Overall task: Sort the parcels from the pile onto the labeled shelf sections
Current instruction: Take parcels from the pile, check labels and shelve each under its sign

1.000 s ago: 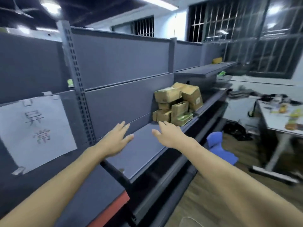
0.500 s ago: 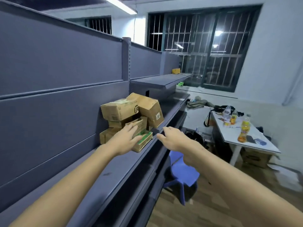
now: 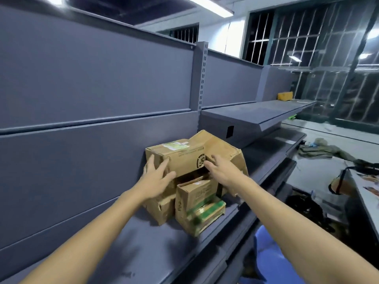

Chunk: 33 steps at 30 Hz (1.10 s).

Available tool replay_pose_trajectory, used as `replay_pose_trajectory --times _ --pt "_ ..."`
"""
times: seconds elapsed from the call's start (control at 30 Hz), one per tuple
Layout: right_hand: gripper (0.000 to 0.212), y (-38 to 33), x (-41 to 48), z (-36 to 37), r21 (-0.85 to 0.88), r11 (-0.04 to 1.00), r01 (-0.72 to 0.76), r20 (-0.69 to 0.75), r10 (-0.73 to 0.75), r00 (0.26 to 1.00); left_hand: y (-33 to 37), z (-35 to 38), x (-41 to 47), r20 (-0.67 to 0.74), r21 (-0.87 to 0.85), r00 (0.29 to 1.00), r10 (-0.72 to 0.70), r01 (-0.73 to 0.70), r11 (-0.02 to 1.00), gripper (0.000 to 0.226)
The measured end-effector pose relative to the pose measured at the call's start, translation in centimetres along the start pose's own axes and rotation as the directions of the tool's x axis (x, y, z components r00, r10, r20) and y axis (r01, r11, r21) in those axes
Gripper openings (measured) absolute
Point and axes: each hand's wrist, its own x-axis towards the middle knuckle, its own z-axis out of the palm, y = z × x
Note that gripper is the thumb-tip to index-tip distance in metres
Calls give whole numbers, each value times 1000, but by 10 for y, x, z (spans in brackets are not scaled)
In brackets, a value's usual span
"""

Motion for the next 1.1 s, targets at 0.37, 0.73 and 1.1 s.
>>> replay_pose_trajectory --times 0.37,0.73,1.1 --pt "46 22 170 11 266 948 175 48 -194 980 4 19 91 -178 -349 925 -336 260 900 52" --pt "36 23 185 21 447 885 129 4 -146 989 11 23 98 -249 -477 891 -379 228 849 41" --pt "22 -27 129 13 679 677 284 -106 -293 950 34 -31 12 -466 -497 777 -423 165 852 29"
